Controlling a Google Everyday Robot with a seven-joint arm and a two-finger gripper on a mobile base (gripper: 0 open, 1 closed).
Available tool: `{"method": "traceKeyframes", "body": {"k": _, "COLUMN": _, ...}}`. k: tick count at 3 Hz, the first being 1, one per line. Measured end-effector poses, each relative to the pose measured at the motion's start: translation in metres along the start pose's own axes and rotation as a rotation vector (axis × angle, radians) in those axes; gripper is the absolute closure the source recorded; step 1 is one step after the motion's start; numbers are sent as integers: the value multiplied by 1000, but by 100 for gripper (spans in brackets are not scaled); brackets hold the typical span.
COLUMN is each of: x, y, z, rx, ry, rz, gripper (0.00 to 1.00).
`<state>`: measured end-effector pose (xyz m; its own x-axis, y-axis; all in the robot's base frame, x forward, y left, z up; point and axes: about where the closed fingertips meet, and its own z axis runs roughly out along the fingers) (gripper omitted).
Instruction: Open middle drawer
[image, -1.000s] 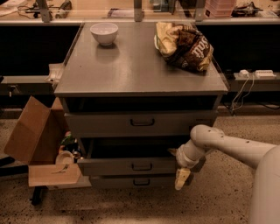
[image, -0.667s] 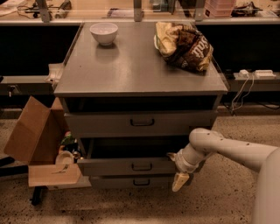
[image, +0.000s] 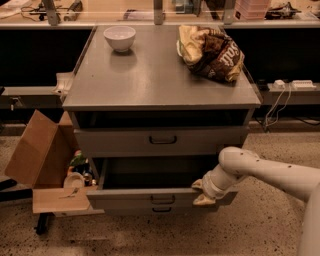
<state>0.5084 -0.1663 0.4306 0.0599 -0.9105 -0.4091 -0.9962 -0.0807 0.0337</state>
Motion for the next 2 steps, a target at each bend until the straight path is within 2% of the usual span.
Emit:
{"method": "traceKeyframes", "body": {"k": 1, "x": -1, "y": -4, "z": -3, "rx": 0, "ry": 0, "rz": 0, "gripper": 95}}
{"method": "traceKeyframes", "body": {"k": 2, "x": -1, "y": -4, "z": -3, "rx": 0, "ry": 0, "rz": 0, "gripper": 100}}
